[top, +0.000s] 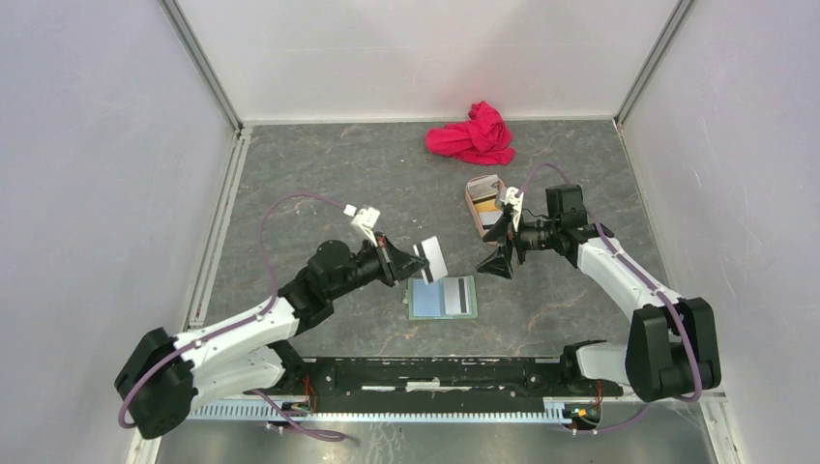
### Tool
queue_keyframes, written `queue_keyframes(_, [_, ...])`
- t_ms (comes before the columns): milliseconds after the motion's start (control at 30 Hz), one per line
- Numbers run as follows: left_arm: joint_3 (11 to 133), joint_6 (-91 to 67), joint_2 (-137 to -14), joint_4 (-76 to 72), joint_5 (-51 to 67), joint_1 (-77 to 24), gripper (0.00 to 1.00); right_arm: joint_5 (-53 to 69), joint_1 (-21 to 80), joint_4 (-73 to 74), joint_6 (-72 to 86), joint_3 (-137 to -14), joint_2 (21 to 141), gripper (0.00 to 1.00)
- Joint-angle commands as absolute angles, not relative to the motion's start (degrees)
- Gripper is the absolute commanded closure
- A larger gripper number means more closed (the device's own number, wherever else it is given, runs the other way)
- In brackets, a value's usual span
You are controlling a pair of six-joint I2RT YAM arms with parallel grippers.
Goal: Put the credit cards into the card holder
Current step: Insert the credit card into the card holder.
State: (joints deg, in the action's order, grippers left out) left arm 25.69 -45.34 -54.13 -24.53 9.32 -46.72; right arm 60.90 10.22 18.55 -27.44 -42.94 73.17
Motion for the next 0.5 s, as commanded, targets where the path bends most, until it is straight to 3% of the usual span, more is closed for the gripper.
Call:
queue_keyframes(0, [23.7, -49.15, -61.23, -23.14, 20.63, -46.14, 0.98, 59.26, 9.88, 18.46, -29.11, -42.9, 74.21, 0.02])
queue_keyframes(167, [23.41, -53.07, -71.5, -32.67, 24.27, -46.14, 0.98, 58.27, 9.86, 17.76, -27.86, -42.41, 76.37, 0.02])
queue_keyframes(467, [21.55, -54.71, -77.16, -34.06, 19.94, -46.01, 0.98, 59.46, 10.52, 16.46, -25.58, -41.92, 80.14, 0.02])
